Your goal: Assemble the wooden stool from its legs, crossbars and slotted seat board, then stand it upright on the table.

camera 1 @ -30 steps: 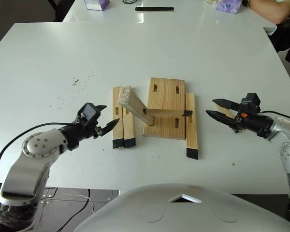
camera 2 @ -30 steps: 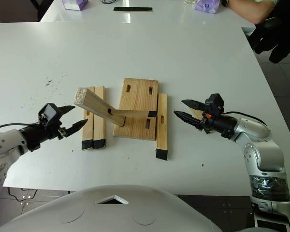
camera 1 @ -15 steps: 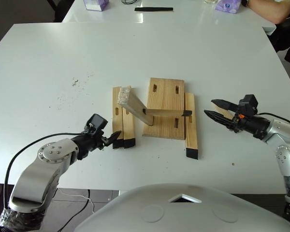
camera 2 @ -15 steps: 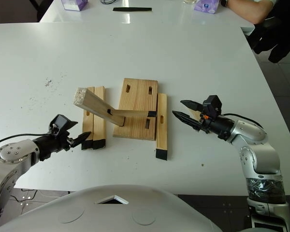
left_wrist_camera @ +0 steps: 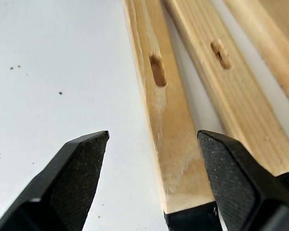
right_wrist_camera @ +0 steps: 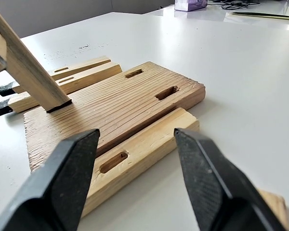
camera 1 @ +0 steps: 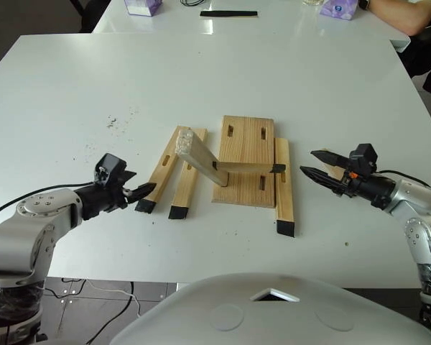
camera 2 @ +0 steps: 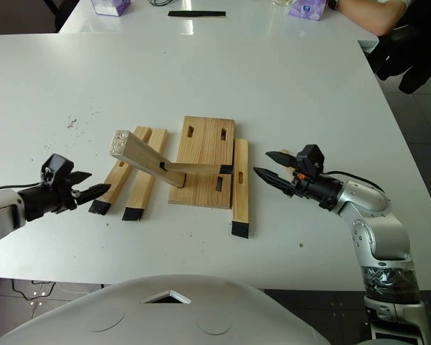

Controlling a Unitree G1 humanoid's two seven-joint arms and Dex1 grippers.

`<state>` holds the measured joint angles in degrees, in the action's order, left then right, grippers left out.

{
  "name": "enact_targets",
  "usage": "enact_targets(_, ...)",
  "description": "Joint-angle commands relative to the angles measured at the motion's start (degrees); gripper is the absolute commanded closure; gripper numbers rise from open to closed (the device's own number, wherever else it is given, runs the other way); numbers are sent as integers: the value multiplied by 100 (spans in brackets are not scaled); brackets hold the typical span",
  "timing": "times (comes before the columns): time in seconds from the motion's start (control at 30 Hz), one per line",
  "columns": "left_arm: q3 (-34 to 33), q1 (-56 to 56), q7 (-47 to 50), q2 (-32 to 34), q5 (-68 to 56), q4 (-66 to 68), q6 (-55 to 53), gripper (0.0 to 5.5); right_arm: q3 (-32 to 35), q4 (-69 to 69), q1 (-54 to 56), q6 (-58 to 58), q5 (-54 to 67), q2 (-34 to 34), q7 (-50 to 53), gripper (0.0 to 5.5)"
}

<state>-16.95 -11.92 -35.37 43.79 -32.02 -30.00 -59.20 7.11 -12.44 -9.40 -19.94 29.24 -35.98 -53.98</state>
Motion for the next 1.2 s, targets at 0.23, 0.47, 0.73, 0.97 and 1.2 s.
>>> enact_targets(0.23, 468, -123, 375, -223, 246, -8, 69, 206, -23, 165, 277, 68, -17, 32, -57, 265)
enact_targets(0.47, 854, -205, 498, -246, 671, 466, 542, 206, -69, 237, 355, 110, -38, 71, -50, 265)
enact_targets(0.73, 765, -7, 654, -463, 717, 724, 686, 294, -152, 348, 472, 167, -98, 121, -43, 265)
enact_targets(0.97, 667, -30, 354, -641, 481, 959, 879, 349, -74, 467, 539, 245, -149, 130, 42, 265)
enact_targets(1.2, -620, 1468, 779, -1437, -645, 422, 1733, 349, 741, 1197, 1552, 159, 91, 181, 789, 265)
